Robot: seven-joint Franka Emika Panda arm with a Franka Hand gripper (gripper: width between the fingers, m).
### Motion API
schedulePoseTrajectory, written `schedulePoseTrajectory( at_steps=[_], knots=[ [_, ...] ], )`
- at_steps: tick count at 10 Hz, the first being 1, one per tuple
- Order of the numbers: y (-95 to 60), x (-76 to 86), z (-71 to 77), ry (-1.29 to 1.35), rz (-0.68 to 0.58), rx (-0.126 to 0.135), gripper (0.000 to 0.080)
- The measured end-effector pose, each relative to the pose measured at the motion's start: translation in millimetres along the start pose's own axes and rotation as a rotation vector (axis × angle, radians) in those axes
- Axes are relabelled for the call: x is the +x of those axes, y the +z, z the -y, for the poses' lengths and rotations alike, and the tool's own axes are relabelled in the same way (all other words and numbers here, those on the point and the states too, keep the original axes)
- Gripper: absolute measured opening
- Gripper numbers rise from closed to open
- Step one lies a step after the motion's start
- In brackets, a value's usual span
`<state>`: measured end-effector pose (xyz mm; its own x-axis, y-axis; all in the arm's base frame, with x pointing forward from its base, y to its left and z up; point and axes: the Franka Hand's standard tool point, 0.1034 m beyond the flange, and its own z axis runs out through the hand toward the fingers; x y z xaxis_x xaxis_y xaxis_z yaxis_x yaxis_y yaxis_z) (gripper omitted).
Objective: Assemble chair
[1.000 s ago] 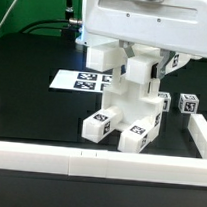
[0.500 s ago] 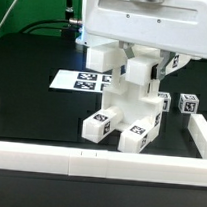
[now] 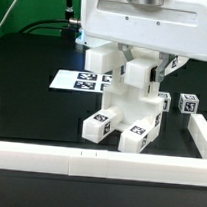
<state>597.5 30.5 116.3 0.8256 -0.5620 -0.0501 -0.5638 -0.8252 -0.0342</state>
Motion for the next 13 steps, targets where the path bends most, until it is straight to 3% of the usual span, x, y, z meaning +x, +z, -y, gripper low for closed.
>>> schedulePoseTrajectory(
  at_steps=[8,13],
  knots=[
    [-0.5,-0.9,0.3,-0.04,-0.001,0.001,0.0284],
    [24.2,-1.9,-3.1,-0.044,-0.012,-0.012,0.0284]
  ],
)
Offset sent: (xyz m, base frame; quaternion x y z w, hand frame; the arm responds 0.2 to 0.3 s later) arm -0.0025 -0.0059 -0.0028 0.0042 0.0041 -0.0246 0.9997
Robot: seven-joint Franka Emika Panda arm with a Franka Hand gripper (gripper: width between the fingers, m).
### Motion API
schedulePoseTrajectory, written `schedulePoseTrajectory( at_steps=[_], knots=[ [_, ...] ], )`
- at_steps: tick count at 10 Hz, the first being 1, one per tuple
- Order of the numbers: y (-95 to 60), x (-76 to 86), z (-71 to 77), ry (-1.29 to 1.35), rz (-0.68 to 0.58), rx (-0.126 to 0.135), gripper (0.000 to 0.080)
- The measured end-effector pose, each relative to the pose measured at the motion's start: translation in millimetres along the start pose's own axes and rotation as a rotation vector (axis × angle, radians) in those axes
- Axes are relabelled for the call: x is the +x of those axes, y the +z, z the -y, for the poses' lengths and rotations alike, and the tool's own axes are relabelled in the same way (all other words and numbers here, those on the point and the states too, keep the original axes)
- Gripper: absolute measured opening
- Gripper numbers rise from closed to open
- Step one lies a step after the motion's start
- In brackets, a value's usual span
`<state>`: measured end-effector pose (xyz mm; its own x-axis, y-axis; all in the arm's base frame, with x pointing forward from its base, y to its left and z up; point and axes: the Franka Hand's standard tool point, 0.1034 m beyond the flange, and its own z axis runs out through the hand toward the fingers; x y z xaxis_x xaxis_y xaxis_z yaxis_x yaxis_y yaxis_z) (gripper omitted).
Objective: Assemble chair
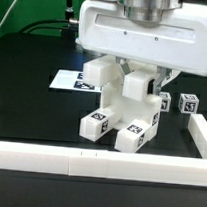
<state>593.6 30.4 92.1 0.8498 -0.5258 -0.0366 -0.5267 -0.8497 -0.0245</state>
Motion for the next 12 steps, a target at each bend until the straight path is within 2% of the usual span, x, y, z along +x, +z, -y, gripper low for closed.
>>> schedulePoseTrajectory(
  at_steps=[5,12],
  knots=[
    [17.4,2.0,-2.7,-0.021,-0.007,-0.01,0.0284],
    [17.1,16.3,-5.1,-0.074,-0.02,-0.007,0.0284]
  ],
)
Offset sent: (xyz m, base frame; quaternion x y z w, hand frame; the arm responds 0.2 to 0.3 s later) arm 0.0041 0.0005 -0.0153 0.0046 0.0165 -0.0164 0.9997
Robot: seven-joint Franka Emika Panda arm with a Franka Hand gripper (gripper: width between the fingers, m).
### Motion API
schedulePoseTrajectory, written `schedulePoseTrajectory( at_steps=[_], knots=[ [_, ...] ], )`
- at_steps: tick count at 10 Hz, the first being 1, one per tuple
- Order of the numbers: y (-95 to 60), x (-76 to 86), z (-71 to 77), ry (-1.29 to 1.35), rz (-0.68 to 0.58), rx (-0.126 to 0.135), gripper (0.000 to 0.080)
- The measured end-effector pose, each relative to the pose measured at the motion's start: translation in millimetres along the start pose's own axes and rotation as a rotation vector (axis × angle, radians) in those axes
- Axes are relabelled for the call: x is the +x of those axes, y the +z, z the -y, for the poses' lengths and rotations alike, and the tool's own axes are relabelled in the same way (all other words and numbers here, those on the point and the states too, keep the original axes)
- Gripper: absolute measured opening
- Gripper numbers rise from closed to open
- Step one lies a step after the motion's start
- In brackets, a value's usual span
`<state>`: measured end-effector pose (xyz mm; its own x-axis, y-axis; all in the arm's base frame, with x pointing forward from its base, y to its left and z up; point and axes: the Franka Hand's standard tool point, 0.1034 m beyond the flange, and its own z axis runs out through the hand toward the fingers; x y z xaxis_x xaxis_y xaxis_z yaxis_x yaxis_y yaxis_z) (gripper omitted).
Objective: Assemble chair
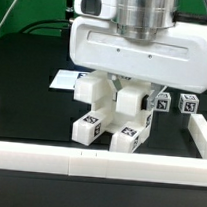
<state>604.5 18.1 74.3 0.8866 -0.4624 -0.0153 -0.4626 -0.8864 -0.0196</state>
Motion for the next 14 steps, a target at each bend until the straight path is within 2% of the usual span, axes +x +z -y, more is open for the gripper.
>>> schedulePoseTrajectory(
  at_steps=[1,2,3,6,8,10,12,13,14],
  knots=[
    [0.8,1.7,-3.6,-0.014,0.001,-0.001,0.0463],
    [1.3,3.2,-6.7,-0.023,0.001,-0.001,0.0463],
    [2.0,4.2,-9.3,-0.027,0.002,-0.002,0.0612],
    [2.0,7.2,-14.0,-0.039,0.002,-0.005,0.0648],
    [-6.8,14.0,-15.2,-0.081,0.011,-0.007,0.0649],
    [-27.1,16.0,-16.6,-0.113,0.039,-0.005,0.0649],
    [-58.1,11.3,-17.4,-0.136,0.058,0.012,0.0649],
    [-64.1,9.1,-17.2,-0.158,0.064,0.017,0.0649],
    [-59.2,10.2,-17.7,-0.153,0.061,0.014,0.0649]
  ],
)
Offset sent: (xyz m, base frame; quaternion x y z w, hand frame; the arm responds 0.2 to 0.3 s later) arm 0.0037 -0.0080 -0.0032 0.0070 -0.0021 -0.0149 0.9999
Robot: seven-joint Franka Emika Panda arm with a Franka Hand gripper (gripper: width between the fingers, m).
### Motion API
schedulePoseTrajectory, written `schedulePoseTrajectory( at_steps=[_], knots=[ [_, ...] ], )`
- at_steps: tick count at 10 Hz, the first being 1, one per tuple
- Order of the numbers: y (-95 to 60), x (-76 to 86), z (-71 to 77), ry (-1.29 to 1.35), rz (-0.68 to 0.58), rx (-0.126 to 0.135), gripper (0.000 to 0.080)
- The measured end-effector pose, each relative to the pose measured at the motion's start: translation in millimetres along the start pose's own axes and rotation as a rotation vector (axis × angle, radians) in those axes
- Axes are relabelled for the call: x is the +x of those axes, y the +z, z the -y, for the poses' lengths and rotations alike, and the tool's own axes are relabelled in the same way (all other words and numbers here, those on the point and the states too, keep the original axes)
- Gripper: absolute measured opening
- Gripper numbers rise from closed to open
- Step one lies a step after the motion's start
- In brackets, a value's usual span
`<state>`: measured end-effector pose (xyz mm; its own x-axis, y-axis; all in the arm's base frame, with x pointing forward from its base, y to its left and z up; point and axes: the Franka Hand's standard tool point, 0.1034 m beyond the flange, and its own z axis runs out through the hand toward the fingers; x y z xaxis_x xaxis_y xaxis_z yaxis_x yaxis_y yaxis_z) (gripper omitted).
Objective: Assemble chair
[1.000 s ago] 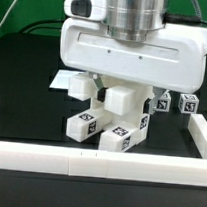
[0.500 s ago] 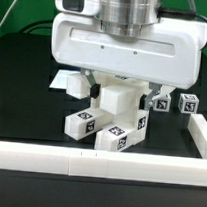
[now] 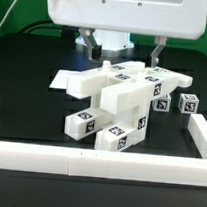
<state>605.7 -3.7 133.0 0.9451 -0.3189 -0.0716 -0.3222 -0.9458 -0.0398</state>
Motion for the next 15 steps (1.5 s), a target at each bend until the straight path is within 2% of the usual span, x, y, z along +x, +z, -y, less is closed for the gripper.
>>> schedulePoseTrajectory(
  at_steps=[4,6,8,11,12,13,14,15],
  knots=[
    [1.7,-0.4,-0.5,-0.046,0.003,-0.003,0.0649],
    [-8.4,-9.5,-6.8,-0.411,0.0,0.007,0.0649],
    [-17.6,-25.5,-12.9,-0.518,-0.007,0.019,0.0649],
    [-14.3,-24.2,-14.9,-0.695,-0.004,0.015,0.0649],
    [-11.0,-33.2,-22.4,-0.792,-0.003,0.019,0.0649],
    [-4.9,-55.1,-34.8,-0.861,-0.049,0.008,0.0649],
    [3.5,-76.9,-48.3,-0.912,-0.048,0.009,0.0649],
    [8.8,-83.9,-55.9,-0.919,-0.047,0.006,0.0649]
  ],
)
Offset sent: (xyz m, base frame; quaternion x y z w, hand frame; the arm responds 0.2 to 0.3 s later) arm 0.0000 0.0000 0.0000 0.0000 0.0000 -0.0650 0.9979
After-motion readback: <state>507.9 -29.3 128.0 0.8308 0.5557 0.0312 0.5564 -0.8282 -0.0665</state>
